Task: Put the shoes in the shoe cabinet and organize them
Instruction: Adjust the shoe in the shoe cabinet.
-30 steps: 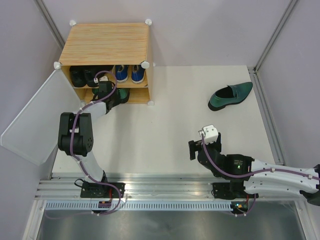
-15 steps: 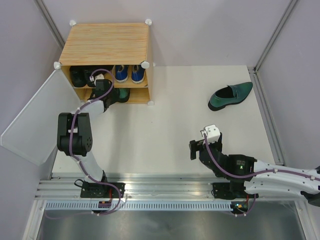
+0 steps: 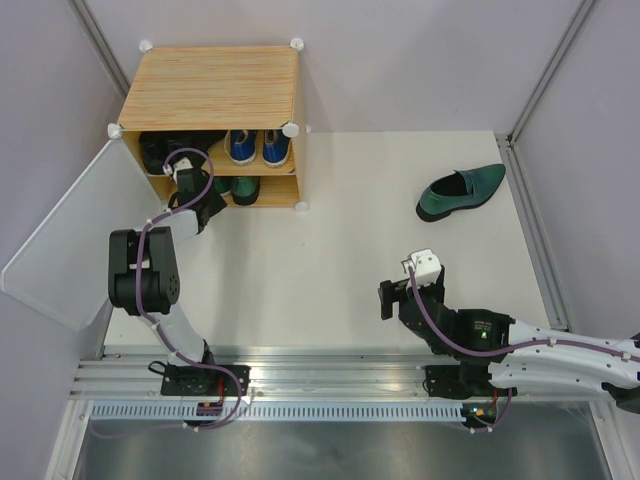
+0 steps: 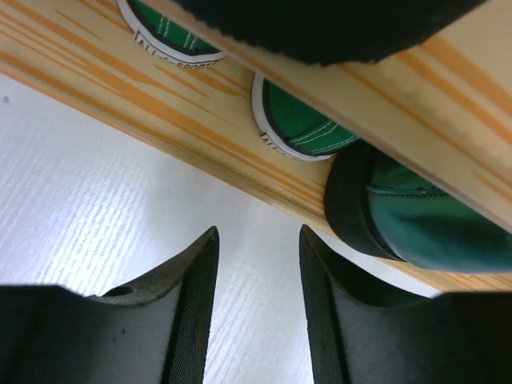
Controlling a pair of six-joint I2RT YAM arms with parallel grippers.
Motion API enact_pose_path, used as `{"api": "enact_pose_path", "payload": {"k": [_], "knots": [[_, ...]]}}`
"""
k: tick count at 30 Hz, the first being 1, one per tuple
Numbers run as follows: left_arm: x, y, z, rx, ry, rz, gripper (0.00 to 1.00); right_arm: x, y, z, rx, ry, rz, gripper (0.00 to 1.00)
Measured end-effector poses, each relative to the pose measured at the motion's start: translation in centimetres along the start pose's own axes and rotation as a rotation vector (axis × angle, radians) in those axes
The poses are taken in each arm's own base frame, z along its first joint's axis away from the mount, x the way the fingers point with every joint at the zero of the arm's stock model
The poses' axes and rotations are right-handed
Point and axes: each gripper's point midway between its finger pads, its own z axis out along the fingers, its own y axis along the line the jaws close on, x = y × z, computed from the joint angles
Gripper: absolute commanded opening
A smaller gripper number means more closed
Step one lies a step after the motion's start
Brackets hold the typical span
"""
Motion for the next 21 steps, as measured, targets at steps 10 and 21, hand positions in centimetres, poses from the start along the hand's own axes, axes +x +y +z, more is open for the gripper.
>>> {"api": "enact_pose_path", "payload": {"k": [10,21], "knots": [[-1.4,-1.0,0.1,0.090,-0.088,-0.150,0.54,0.2,0.0,0.1,0.007,0.005,-0.010,0.91],[-2.4,-3.4,1.2,0.256,-0.147,-0.348,0.60,0.6,-0.2,0.5,0.036,0.015,-0.038,0.91]]}}
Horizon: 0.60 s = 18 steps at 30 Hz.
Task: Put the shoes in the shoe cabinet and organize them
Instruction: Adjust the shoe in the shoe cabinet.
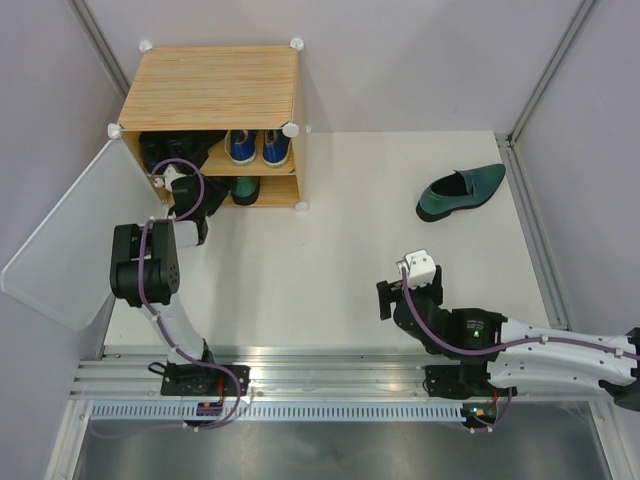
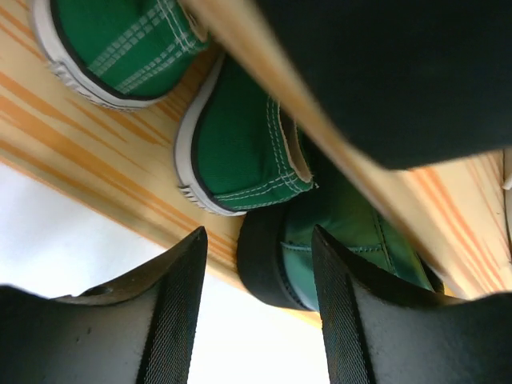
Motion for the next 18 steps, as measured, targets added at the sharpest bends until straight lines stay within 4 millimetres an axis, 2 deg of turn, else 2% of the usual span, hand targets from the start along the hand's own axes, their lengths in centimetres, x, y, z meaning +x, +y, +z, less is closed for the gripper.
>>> {"api": "enact_pose_path", "payload": {"k": [4,9,12,18], "knots": [[1.0,0.1,1.0,0.028,0.012,-0.059,0.61,0.0,-0.1,0.1,0.011,-0.003,-0.003,0.91],[1.2,0.4,1.4,0.036,0.018,-0.116,0.63,-0.3,-0.3,0.1,0.022,-0.014,0.003,0.91],[1.0,1.0,1.6,0.024,0.019,-0.148,0.63,-0.5,-0.4,0.0,0.026,-0.020,0.012,0.91],[-0.9,2.7,1.8,-0.013,0.001,-0.191,0.64,-1.3,-0.8,0.0,0.055,-0.048,0.028,0.91]]}}
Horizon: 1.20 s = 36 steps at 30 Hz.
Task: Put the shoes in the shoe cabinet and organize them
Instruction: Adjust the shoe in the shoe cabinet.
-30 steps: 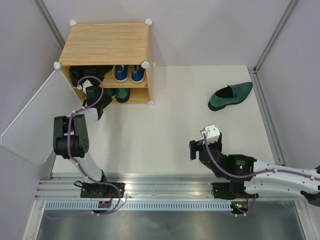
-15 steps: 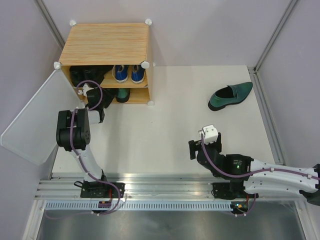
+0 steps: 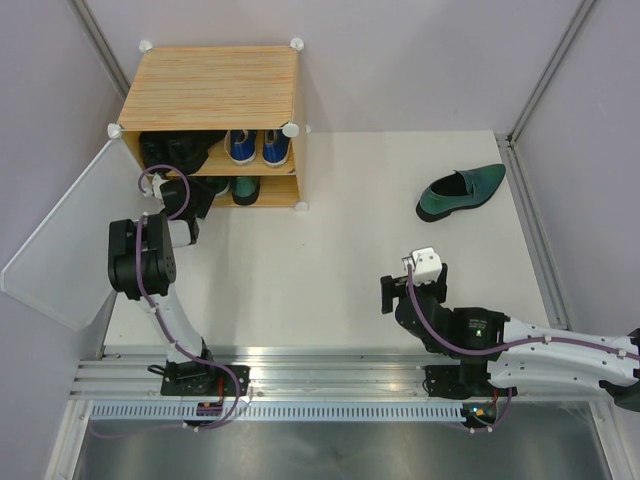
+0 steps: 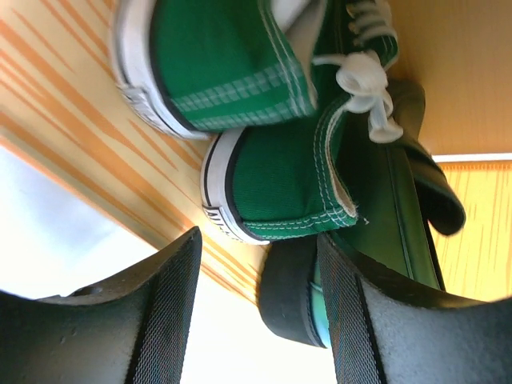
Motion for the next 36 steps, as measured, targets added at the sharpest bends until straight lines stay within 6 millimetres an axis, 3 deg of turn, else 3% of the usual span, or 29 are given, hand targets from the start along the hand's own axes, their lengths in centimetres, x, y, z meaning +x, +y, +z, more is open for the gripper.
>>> {"api": "enact_pose_path", "payload": {"k": [11,23,31,36], "knots": [[-2.2,1.1,-0.1,-0.013,0.007,-0.037,0.64,-0.4,0.0,0.0,0.006,-0.009,0.015,0.91],[-2.0,0.6,-1.0,0.010,0.063,-0.031,0.75,-1.0,-0.5,-0.2,0.014,-0.032,0.040,0.91],[-3.6,-2.6,-5.5,0.066,0.025,-0.015,0.80,-1.7,-0.9,0.3,0.034,-0.034,0.084,0.92],[-3.6,-3.8,-9.5,0.061,0.028,-0.012,0.81,-2.7,-2.5,3.8,0.122,0.030,0.162,0.92]]}}
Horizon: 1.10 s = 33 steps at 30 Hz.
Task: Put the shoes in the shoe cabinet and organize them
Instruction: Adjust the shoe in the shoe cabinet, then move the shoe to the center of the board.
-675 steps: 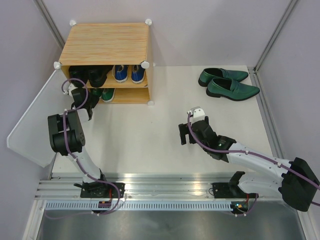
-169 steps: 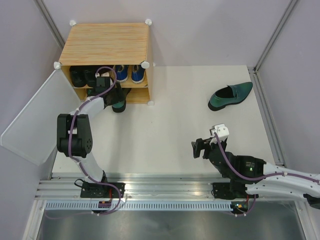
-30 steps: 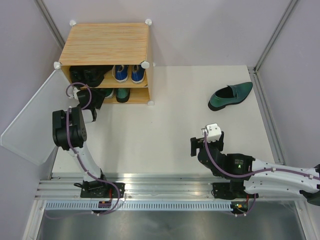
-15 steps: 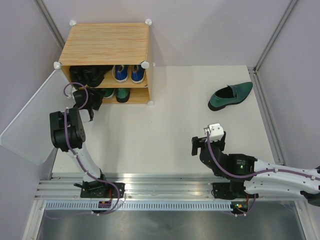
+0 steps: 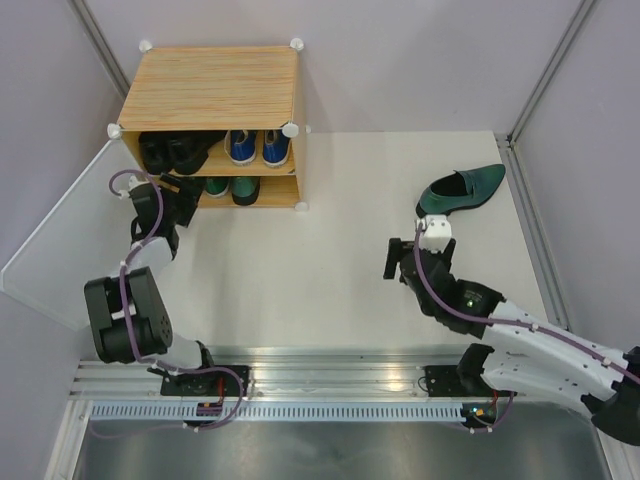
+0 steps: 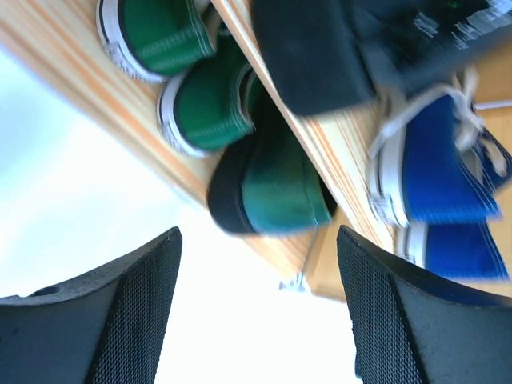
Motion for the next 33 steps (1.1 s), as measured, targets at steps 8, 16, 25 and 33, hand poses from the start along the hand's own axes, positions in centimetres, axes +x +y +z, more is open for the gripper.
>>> {"api": "enact_pose_path", "payload": {"k": [8,16,25,33], "knots": [[-0.1,-5.0,-8.2,0.057,-0.010,0.140,0.82,-7.2,-4.1,7.4,0.144,0.049,0.151,0.88],[3.8,-8.6,-13.3,0.168,0.130,0.455,0.88,-11.9,-9.3,17.2,0.214,0.111,0.178,0.86],[5.7,-11.2,-18.9,0.306,0.104,0.666,0.90,-7.9,-10.3,23.5,0.189,0.277,0.048,0.81],[5.6,-11.2,-19.7,0.314,0.093,0.690,0.90,-3.7,-11.4,24.7,0.197,0.400,-0.014,0.58]]}}
